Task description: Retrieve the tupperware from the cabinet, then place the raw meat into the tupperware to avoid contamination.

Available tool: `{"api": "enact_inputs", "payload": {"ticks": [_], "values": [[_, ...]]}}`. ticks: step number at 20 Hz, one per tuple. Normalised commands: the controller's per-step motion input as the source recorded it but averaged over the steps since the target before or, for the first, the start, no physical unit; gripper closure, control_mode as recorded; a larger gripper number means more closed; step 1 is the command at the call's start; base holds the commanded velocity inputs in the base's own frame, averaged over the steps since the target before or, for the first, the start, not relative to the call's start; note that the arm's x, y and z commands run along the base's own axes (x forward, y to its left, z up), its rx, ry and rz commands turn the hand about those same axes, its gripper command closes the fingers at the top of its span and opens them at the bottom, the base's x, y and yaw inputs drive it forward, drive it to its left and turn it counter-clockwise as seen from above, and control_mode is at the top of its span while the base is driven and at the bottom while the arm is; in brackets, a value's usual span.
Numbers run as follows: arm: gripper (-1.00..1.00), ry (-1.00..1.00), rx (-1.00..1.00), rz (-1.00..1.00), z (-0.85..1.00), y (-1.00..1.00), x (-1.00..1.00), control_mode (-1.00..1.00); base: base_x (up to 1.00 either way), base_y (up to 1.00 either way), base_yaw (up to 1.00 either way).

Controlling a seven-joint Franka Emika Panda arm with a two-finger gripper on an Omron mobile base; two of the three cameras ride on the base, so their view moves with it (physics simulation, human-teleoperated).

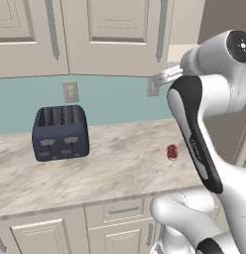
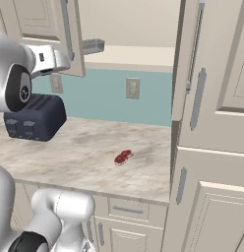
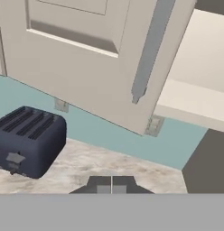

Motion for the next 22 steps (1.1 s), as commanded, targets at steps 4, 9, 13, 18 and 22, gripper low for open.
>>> {"api": "enact_inputs", "payload": {"ticks": [4, 9, 13, 18, 22], "values": [[1.0, -0.04, -0.03, 0.01, 0.14, -0.41, -0.18, -1.0, 0.0, 0.0, 0.0], [1.0, -0.04, -0.06, 0.04, 0.19, -0.36, -0.07, -1.0, 0.0, 0.0, 0.0], [1.0, -0.05, 0.0, 0.07, 0.21, -0.09, 0.0, -1.0, 0.0, 0.0, 0.0], [-1.0, -0.03, 0.0, 0.07, 0.07, -0.08, 0.0, -1.0, 0.0, 0.0, 0.0], [-1.0, -0.03, 0.0, 0.04, 0.02, -0.11, 0.0, -1.0, 0.0, 0.0, 0.0]]}}
